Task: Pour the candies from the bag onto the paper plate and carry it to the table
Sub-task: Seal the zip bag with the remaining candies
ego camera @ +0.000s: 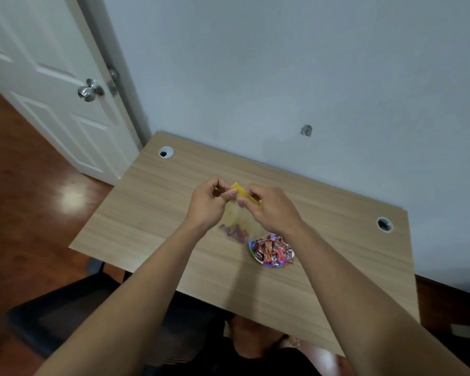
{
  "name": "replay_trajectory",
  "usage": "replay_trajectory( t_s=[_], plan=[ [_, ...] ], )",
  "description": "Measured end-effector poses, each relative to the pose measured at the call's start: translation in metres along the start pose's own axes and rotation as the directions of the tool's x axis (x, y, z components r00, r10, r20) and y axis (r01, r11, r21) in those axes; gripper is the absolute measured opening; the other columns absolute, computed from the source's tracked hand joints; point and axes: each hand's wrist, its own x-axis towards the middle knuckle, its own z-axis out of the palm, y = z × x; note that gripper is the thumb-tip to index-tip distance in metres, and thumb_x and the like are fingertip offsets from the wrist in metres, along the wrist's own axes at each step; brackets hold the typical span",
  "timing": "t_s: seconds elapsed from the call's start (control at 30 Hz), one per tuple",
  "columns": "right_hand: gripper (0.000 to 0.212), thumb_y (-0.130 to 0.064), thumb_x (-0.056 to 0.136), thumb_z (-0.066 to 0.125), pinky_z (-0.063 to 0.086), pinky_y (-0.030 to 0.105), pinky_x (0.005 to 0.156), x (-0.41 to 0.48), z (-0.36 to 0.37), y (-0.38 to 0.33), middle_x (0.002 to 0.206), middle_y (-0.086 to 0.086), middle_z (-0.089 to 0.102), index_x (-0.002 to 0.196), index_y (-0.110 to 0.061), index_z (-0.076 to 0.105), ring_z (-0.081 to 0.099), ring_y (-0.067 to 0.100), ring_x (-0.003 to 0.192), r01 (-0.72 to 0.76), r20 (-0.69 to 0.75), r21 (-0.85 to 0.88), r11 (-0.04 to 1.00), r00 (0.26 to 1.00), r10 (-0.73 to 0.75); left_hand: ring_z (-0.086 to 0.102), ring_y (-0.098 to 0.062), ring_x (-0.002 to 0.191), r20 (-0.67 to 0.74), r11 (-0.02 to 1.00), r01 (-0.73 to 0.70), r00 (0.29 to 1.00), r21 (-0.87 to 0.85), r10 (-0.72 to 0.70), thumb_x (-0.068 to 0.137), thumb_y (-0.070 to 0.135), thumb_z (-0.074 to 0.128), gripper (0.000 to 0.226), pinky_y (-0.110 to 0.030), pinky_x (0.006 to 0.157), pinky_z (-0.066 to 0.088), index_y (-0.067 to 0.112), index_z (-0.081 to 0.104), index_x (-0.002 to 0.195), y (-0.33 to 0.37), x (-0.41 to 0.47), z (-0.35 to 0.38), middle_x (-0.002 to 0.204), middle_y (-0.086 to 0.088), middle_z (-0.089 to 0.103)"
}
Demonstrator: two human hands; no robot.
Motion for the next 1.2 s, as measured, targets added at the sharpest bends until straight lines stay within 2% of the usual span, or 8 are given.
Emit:
replay_trajectory(
  t_s=[0.07, 0.13, 0.23, 0.37, 0.53, 0.63, 0.83, 1.2],
  plan=[
    [0.038, -0.062, 0.094, 0.062, 0.052, 0.044, 0.064, 0.003, -0.002, 0.002, 0.069, -0.004, 0.064, 0.088, -0.025, 0.068, 0.059, 0.018, 0.066, 0.018, -0.001, -0.011, 1.000, 1.000, -0.018, 0.070, -0.018, 0.075, -0.017, 1.000, -0.004, 1.000, -0.011, 0.003, 0.094, 0.005, 0.075, 0.018, -0.044, 0.085, 0.060, -0.008, 0.064, 0.091, 0.003, 0.001, -0.001, 0.085, -0.025, 0.078],
    [0.042, -0.066, 0.093, 0.061, 0.052, 0.044, 0.063, 0.004, -0.003, 0.001, 0.069, -0.004, 0.064, 0.087, -0.025, 0.068, 0.058, 0.018, 0.066, 0.032, -0.002, -0.037, 0.999, 0.999, -0.032, 0.073, -0.021, 0.075, -0.048, 1.000, -0.007, 0.999, -0.005, 0.006, 0.095, 0.004, 0.074, 0.016, -0.046, 0.085, 0.061, -0.007, 0.063, 0.090, 0.003, 0.001, -0.001, 0.086, -0.027, 0.078],
    [0.045, -0.066, 0.094, 0.061, 0.052, 0.044, 0.062, 0.005, -0.006, -0.001, 0.070, -0.003, 0.065, 0.086, -0.022, 0.068, 0.058, 0.021, 0.068, 0.045, -0.021, -0.080, 0.996, 0.999, -0.046, 0.072, -0.021, 0.075, -0.111, 1.000, -0.003, 0.994, 0.017, 0.005, 0.095, 0.006, 0.072, 0.012, -0.043, 0.082, 0.060, 0.000, 0.065, 0.088, 0.005, 0.002, 0.001, 0.085, -0.023, 0.078],
    [0.040, -0.063, 0.095, 0.062, 0.054, 0.043, 0.064, 0.004, -0.011, -0.001, 0.075, -0.006, 0.068, 0.086, -0.024, 0.067, 0.061, 0.019, 0.073, 0.062, -0.030, -0.103, 0.993, 0.997, -0.065, 0.068, -0.017, 0.071, -0.183, 1.000, -0.001, 0.983, 0.002, 0.001, 0.097, 0.007, 0.071, 0.009, -0.031, 0.075, 0.055, 0.003, 0.066, 0.090, 0.014, 0.004, 0.002, 0.078, -0.010, 0.074],
    [0.039, -0.064, 0.097, 0.060, 0.056, 0.040, 0.070, 0.001, -0.014, 0.003, 0.088, -0.011, 0.074, 0.091, -0.026, 0.070, 0.065, 0.016, 0.085, 0.059, -0.044, -0.115, 0.992, 0.997, -0.064, 0.068, -0.017, 0.073, -0.293, 1.000, 0.003, 0.956, -0.021, -0.009, 0.098, 0.012, 0.069, 0.010, -0.032, 0.074, 0.054, 0.013, 0.066, 0.088, 0.017, 0.010, -0.006, 0.077, -0.006, 0.073],
    [0.040, -0.065, 0.098, 0.057, 0.057, 0.042, 0.072, -0.002, -0.015, 0.011, 0.088, -0.013, 0.073, 0.090, -0.027, 0.070, 0.066, 0.013, 0.088, 0.067, -0.050, -0.115, 0.991, 0.996, -0.074, 0.066, -0.014, 0.072, -0.350, 1.000, -0.002, 0.937, -0.029, -0.009, 0.098, 0.014, 0.068, 0.011, -0.027, 0.070, 0.052, 0.016, 0.065, 0.088, 0.019, 0.014, -0.011, 0.077, -0.004, 0.072],
    [0.038, -0.066, 0.099, 0.056, 0.056, 0.042, 0.072, -0.012, -0.013, 0.025, 0.085, -0.013, 0.069, 0.088, -0.030, 0.064, 0.061, 0.014, 0.086, 0.061, -0.023, -0.151, 0.987, 0.998, -0.065, 0.064, -0.010, 0.071, -0.399, 0.994, 0.066, 0.912, -0.083, -0.093, 0.099, 0.015, 0.068, 0.012, -0.022, 0.068, 0.052, 0.017, 0.065, 0.088, 0.010, 0.014, -0.013, 0.077, 0.002, 0.070],
    [0.050, -0.075, 0.096, 0.049, 0.056, 0.042, 0.071, -0.022, 0.003, 0.048, 0.080, -0.010, 0.066, 0.086, -0.029, 0.065, 0.060, 0.015, 0.080, 0.034, 0.026, -0.175, 0.984, 0.999, -0.030, 0.064, -0.009, 0.067, -0.418, 0.979, 0.152, 0.887, -0.137, -0.196, 0.098, 0.015, 0.071, 0.018, -0.028, 0.072, 0.053, 0.021, 0.066, 0.082, -0.013, 0.012, -0.022, 0.078, 0.002, 0.071]
  ],
)
